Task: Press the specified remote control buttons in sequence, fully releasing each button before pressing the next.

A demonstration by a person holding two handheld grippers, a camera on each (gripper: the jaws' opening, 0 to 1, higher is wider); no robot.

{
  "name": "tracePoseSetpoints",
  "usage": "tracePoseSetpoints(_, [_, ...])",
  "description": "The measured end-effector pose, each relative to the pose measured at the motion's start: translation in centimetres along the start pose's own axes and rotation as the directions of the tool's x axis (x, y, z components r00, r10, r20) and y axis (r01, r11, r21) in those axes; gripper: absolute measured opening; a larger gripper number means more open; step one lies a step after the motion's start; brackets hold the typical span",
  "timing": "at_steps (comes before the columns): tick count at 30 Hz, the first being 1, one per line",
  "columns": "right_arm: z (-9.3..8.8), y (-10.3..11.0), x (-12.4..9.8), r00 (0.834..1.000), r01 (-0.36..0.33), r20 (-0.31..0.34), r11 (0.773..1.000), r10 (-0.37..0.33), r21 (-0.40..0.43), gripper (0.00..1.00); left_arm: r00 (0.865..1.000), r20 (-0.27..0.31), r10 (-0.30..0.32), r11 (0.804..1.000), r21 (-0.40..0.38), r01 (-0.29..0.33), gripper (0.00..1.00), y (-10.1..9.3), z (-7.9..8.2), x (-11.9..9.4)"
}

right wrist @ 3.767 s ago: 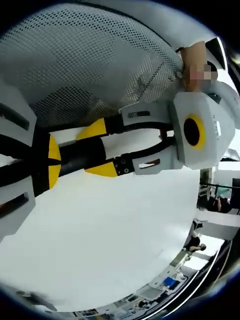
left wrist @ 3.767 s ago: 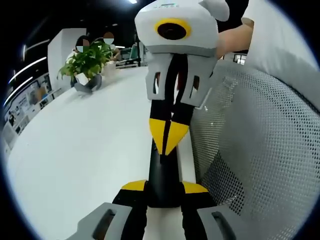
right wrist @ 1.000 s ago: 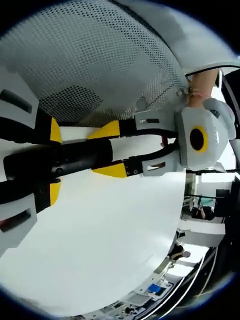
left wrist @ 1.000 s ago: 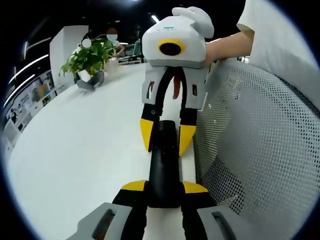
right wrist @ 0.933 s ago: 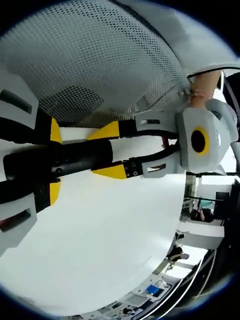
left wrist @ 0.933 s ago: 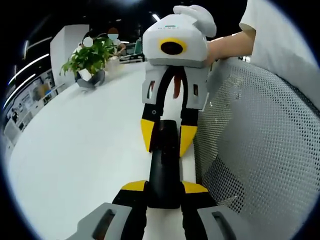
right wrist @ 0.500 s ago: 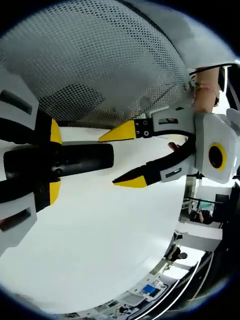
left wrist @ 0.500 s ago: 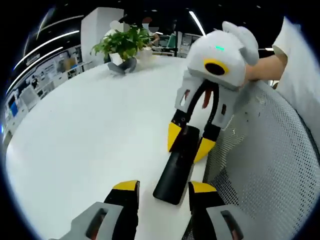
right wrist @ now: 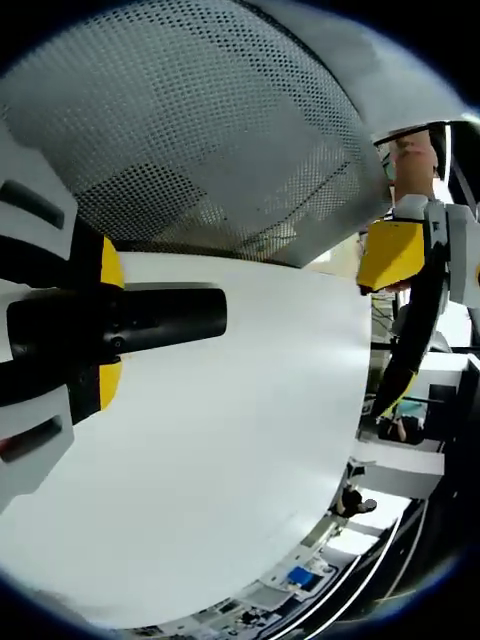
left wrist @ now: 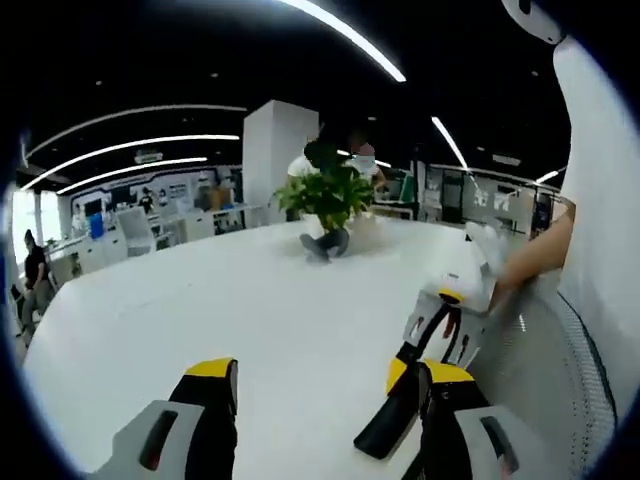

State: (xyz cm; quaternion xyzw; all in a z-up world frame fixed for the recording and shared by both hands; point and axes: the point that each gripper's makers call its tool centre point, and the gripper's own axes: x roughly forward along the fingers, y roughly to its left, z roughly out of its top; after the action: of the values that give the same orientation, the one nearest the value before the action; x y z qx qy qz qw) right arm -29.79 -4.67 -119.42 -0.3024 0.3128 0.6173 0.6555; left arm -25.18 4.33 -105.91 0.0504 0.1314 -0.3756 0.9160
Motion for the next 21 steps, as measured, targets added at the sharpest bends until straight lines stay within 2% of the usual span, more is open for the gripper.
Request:
tracePoseSetpoints(3, [0.0, 0.0, 0.0, 1.000, 0.001, 0.002, 1.000, -0.001, 0.003, 0.22, 0.995, 0.046, 0.092, 0.996, -0.018, -0.091, 0.86, 1.5, 0.6, -1.1])
tracePoseSetpoints(6, [0.0, 0.0, 0.0, 1.000, 0.003, 0.003, 1.000, -0.003, 0.007, 0.22, 0.977, 0.111, 0.181, 0.983, -0.041, -0.178, 0.89, 2.8, 1.5, -2.5])
tracePoseSetpoints(10, [0.1, 0.0, 0.0, 1.000, 0.005, 0.003, 1.000, -0.005, 0.011, 0.22, 0.943, 0.179, 0.281, 0.958, 0.004, -0.287, 0.93, 3.8, 2.2, -4.0])
tracePoseSetpoints(12, [0.1, 0.0, 0.0, 1.000, 0.006, 0.006, 1.000, -0.006, 0.014, 0.22, 0.931, 0.193, 0.310, 0.949, -0.007, -0.315, 1.00, 4.0, 1.9, -4.4])
tracePoseSetpoints(15, [0.1, -0.1, 0.1, 1.000, 0.009, 0.010, 1.000, -0.009, 0.026, 0.22, 0.927, 0.191, 0.324, 0.945, -0.019, -0.327, 1.00, 4.1, 1.3, -4.6])
tracePoseSetpoints(17, [0.2, -0.1, 0.1, 1.000, 0.011, 0.011, 0.999, -0.012, 0.036, 0.22, 0.921, 0.170, 0.350, 0.936, -0.027, -0.351, 1.00, 4.7, 0.9, -4.7])
tracePoseSetpoints(19, [0.2, -0.2, 0.1, 1.000, 0.010, 0.008, 0.999, -0.010, 0.037, 0.22, 0.917, 0.198, 0.347, 0.937, -0.053, -0.344, 1.00, 4.9, 1.4, -4.9])
tracePoseSetpoints(21, [0.3, -0.3, 0.1, 1.000, 0.000, 0.009, 0.994, -0.001, 0.113, 0.21, 0.916, 0.209, 0.343, 0.939, -0.057, -0.339, 1.00, 4.8, 1.5, -4.9])
